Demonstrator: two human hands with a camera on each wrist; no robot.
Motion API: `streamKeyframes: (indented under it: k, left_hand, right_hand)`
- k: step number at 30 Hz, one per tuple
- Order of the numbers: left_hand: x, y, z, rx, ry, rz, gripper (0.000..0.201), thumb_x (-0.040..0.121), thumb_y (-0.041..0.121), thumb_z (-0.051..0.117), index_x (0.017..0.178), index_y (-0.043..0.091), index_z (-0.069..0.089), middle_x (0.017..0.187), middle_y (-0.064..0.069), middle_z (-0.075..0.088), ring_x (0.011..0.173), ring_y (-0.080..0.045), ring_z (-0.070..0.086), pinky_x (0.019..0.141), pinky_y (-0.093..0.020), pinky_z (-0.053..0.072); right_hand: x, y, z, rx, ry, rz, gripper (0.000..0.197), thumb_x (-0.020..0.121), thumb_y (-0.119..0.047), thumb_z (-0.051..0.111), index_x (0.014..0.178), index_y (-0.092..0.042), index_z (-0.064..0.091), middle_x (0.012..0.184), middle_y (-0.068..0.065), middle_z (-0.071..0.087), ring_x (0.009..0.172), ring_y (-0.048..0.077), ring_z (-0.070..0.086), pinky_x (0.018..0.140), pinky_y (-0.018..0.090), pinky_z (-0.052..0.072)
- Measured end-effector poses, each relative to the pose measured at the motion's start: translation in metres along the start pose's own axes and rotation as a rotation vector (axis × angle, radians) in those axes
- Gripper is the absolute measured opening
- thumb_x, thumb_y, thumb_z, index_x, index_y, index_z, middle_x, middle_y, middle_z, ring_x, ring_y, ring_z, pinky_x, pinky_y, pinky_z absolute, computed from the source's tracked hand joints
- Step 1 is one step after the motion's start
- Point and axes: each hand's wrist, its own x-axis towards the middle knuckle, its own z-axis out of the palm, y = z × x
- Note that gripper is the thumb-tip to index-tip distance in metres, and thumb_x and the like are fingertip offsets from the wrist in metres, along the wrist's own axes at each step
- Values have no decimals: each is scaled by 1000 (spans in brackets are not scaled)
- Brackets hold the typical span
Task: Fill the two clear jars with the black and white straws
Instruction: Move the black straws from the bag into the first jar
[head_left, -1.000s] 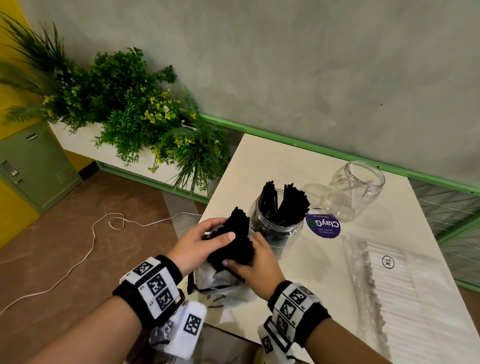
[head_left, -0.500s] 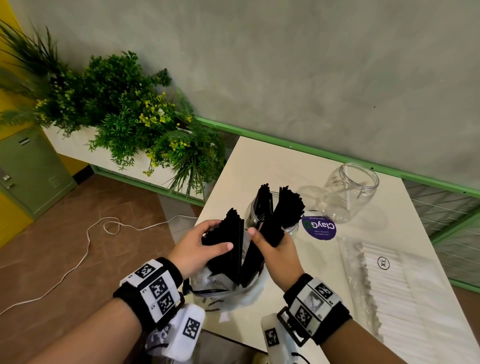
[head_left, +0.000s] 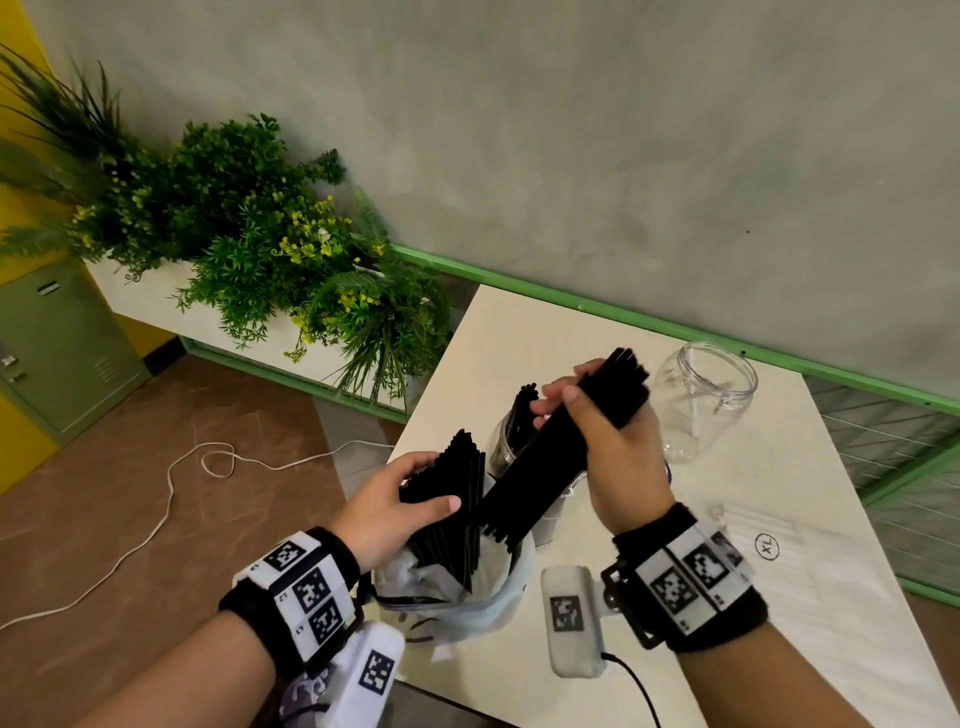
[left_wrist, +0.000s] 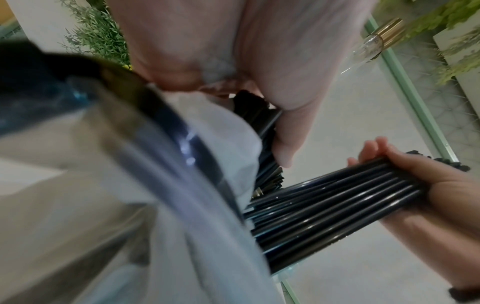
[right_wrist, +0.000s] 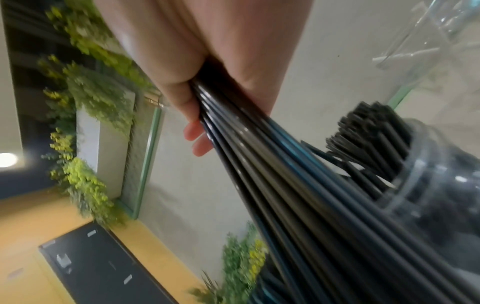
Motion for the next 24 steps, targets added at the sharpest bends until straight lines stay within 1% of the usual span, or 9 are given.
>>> streamKeyframes:
  k: [3, 6, 8, 9, 11, 14, 16, 20, 24]
  left_hand:
    - [1, -1, -2, -18, -3, -15, 37, 77, 16, 75, 107, 31, 59, 113, 1, 64, 100, -14, 64, 89, -28, 52]
    - [2, -2, -3, -38, -5, -28, 37, 76, 18, 77, 106, 31, 60, 112, -1, 65, 99, -16, 65, 90, -31, 52]
    - [3, -3, -4, -41, -1, -36, 46, 64, 34, 83, 104, 35, 61, 111, 1, 66, 99, -16, 65, 92, -36, 52]
    - [4, -4, -5, -41, 1, -42, 52, 55, 43, 81, 103, 36, 61, 109, 3, 67, 99, -15, 65, 93, -38, 51]
    - [5, -6, -5, -36, 2, -41, 57, 49, 49, 78, 102, 37, 62, 108, 5, 67, 98, -14, 65, 94, -39, 51]
    - [6, -7, -5, -30, -2, -39, 56, 51, 48, 78, 104, 37, 62, 108, 3, 67, 98, -14, 66, 94, -41, 51]
    - [6, -6, -6, -22, -8, -35, 56, 52, 47, 78, 105, 35, 62, 109, 2, 67, 98, -14, 66, 95, -41, 50]
    - [5, -6, -7, -53, -5, -32, 64, 47, 51, 76, 107, 33, 62, 112, 1, 65, 100, -16, 65, 95, -42, 50]
    - [6, -7, -8, -64, -2, -35, 66, 46, 52, 75, 108, 33, 62, 113, 2, 65, 99, -14, 66, 94, -38, 51]
  right_hand:
    - [13, -21, -6, 103, 34, -27, 15, 94, 5, 48, 97, -9, 52, 79, 9, 65, 70, 24, 62, 75, 42, 54]
    - [23, -39, -14, 131, 85, -92, 14, 95, 5, 46, 99, -9, 50, 81, 10, 62, 67, 21, 59, 70, 37, 52]
    - [28, -46, -20, 117, 117, -133, 14, 96, 4, 45, 100, -9, 48, 82, 10, 62, 67, 21, 59, 71, 37, 52]
    - [31, -48, -22, 99, 126, -138, 14, 96, 4, 46, 99, -10, 49, 83, 10, 63, 68, 21, 59, 72, 37, 52]
    - [35, -46, -26, 35, 118, -109, 15, 96, 3, 47, 98, -11, 50, 83, 8, 65, 71, 21, 62, 75, 39, 53]
    - [36, -36, -26, -65, 70, -1, 14, 95, 3, 48, 100, -9, 49, 83, 7, 66, 73, 22, 64, 74, 40, 54]
    - [38, -33, -25, -49, 126, 28, 13, 94, 4, 47, 98, -9, 48, 82, 8, 64, 73, 22, 64, 73, 39, 55]
    - [53, -46, -34, 76, 336, -124, 17, 94, 2, 50, 92, -15, 48, 81, 7, 64, 70, 20, 64, 76, 42, 56]
    - [61, -51, -36, -56, 330, -269, 19, 93, 3, 49, 93, -16, 47, 83, 7, 62, 71, 20, 64, 76, 42, 54]
